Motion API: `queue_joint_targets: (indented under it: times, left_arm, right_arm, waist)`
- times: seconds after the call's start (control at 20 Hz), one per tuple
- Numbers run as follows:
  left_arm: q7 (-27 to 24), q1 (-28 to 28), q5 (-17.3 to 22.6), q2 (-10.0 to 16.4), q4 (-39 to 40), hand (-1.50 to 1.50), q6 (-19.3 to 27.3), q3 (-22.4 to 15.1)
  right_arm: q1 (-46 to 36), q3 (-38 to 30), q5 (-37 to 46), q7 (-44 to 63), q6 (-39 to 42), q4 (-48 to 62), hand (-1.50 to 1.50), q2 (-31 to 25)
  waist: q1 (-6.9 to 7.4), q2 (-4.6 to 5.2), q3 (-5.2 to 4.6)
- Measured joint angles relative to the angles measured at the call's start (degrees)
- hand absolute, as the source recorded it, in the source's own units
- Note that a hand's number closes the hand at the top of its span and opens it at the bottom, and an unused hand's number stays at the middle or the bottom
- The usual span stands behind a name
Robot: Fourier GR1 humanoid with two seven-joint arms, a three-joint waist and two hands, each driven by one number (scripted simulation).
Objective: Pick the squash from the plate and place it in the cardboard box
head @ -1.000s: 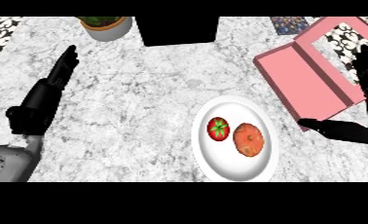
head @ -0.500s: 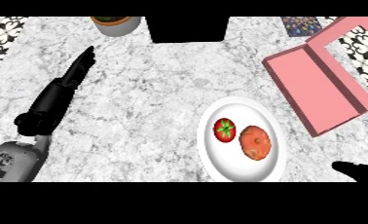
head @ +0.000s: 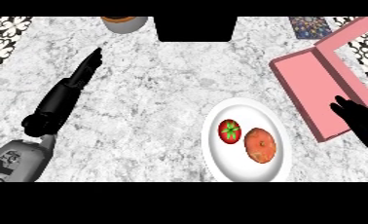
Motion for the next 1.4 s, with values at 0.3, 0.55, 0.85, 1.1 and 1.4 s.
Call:
queue_joint_targets:
  times: [0.3, 0.55, 0.85, 1.1, 1.4]
  left_arm:
    - [0.2, -1.1, -1.2, -1.3, 0.3, 0.0, -0.4, -0.3]
    - [1.2, -3.0, -1.3, -2.0, 1.8, 0.0, -1.8, 0.8]
    - [2.0, -1.9, -2.7, -3.3, 0.4, 0.0, -1.7, 1.4]
    - [1.2, -0.5, -3.6, -3.8, 0.3, 0.0, -2.5, 2.3]
    - [0.5, 0.1, -4.8, -4.5, 0.6, 0.0, -3.6, 3.9]
  right_arm:
    - [-7.4, 10.5, 3.9, 18.6, 9.1, -5.8, -1.5, -0.1]
    - [-16.5, 20.1, 4.5, 32.8, 16.2, -5.4, -1.5, 5.5]
    - [-24.7, 27.9, 6.8, 39.7, 18.7, -1.1, -1.5, 15.9]
    - [-27.0, 31.0, 11.1, 40.1, 19.4, 5.0, -1.5, 21.1]
    - [-27.7, 32.3, 17.4, 39.3, 20.0, 10.3, -1.5, 25.6]
  waist:
    - [1.15, 0.18, -0.01]
    - [1.22, 0.2, 0.02]
    - [1.07, 0.04, 0.08]
    - [0.72, -0.03, 0.13]
    - [0.27, -0.04, 0.17]
